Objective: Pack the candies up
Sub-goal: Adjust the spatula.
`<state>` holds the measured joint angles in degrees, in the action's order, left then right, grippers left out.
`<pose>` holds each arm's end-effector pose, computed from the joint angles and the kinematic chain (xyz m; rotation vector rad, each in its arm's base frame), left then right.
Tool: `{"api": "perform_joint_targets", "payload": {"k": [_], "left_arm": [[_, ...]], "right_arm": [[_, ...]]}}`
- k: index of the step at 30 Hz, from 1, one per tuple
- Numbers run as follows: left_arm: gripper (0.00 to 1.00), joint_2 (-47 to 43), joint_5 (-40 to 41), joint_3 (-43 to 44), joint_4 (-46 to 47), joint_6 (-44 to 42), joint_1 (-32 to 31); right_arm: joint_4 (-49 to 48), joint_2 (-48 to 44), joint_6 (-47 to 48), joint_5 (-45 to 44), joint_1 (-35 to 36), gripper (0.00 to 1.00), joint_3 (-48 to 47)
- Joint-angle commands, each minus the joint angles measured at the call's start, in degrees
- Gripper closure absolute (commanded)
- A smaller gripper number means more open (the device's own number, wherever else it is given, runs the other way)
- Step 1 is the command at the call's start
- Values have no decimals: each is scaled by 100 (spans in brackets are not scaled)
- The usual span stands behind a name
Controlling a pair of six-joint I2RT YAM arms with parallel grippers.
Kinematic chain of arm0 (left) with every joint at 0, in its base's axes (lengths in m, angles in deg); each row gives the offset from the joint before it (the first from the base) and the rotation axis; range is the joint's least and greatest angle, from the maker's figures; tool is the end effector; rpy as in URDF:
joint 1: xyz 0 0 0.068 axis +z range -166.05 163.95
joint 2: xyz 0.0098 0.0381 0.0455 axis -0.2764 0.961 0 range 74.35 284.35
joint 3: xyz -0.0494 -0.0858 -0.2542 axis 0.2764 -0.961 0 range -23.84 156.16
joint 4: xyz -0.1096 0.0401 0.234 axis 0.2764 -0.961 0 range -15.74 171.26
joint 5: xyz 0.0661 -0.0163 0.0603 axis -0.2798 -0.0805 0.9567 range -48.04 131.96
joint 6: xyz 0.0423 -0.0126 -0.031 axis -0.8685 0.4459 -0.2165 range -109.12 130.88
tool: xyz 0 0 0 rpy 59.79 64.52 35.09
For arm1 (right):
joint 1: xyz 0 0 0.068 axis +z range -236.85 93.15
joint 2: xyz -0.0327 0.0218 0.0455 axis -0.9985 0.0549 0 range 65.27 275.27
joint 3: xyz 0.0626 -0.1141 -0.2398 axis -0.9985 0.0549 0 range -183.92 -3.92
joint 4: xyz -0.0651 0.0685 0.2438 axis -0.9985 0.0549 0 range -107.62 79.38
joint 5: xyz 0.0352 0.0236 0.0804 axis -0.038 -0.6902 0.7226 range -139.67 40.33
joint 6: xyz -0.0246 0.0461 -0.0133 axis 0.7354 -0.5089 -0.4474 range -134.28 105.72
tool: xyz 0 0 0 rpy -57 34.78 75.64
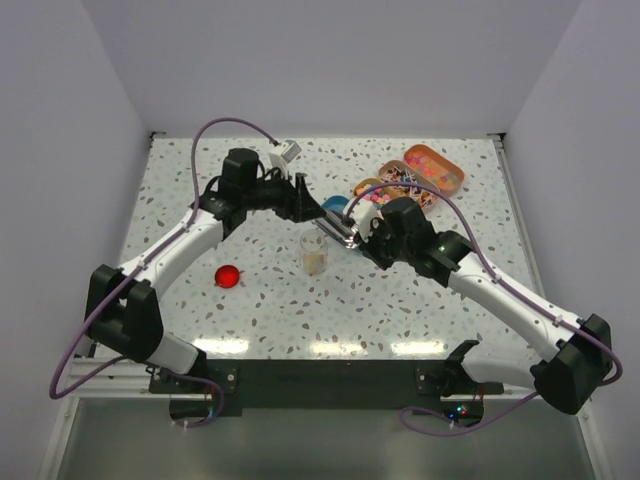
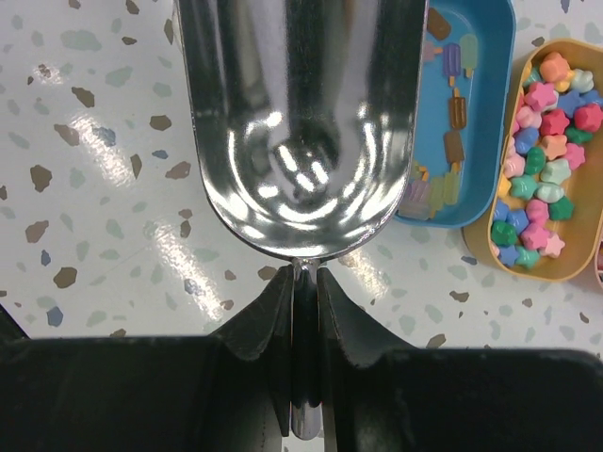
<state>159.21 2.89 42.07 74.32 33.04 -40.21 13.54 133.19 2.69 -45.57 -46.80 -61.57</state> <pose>0.3001 -0.1592 0.3091 0.4962 2.0622 -1.1855 0.1933 0.1658 0.3011 -1.1346 2.0109 0.2892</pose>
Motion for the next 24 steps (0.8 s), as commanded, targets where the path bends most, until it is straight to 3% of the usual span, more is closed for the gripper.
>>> {"api": "perform_joint_targets", "payload": {"k": [1,11,24], "left_arm": [[39,153,-110,291,0,131,-1],[60,303,-31,326,-88,167,8],[65,435,-4,256,-97,281,193]], "right_arm": [[-488,-226,-27,223,-33,100,34],[-901,-587,-124,188,-103,100,263],[-1199,-938,-159,434,-226,100,149]]}}
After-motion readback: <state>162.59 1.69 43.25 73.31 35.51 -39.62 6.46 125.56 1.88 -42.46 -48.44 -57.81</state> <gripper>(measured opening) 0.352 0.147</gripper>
